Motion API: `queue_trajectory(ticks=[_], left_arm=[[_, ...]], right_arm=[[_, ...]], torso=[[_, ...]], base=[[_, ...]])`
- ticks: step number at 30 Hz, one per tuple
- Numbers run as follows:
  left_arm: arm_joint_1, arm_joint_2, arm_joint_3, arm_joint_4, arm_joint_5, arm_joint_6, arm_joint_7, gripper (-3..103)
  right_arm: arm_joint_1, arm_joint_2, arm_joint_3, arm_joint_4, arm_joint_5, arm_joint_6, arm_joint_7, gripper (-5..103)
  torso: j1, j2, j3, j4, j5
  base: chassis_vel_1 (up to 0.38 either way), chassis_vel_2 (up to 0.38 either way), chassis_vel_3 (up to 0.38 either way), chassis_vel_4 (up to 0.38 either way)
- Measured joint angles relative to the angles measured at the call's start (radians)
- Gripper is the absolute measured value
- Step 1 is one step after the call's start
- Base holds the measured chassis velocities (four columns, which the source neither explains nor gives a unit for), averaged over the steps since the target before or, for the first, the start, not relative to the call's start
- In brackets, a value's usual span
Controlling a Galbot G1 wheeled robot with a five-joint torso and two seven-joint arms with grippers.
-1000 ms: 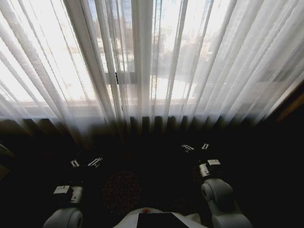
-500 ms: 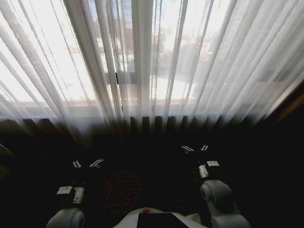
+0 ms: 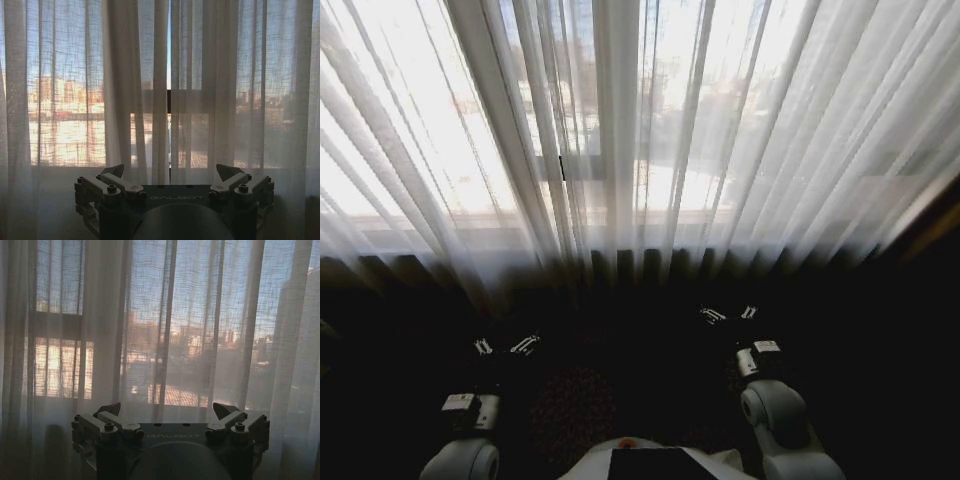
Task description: Open the curtains by pulling them apart, changing their state from closed to fully open.
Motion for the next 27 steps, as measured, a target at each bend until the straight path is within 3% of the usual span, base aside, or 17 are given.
queue_trajectory(ticks=[27], left_arm=[[-0.004,-0.005,0.013,0.019,0.011,-0.005,0.015,100]], right_arm=[[0.0,0.004,0.001,-0.028,0.0,0.022,-0.001,100]], torso=[[0.0,0.0,0.0,-0.0001,0.0001]], base=[[-0.212,0.215,0.213,-0.226]])
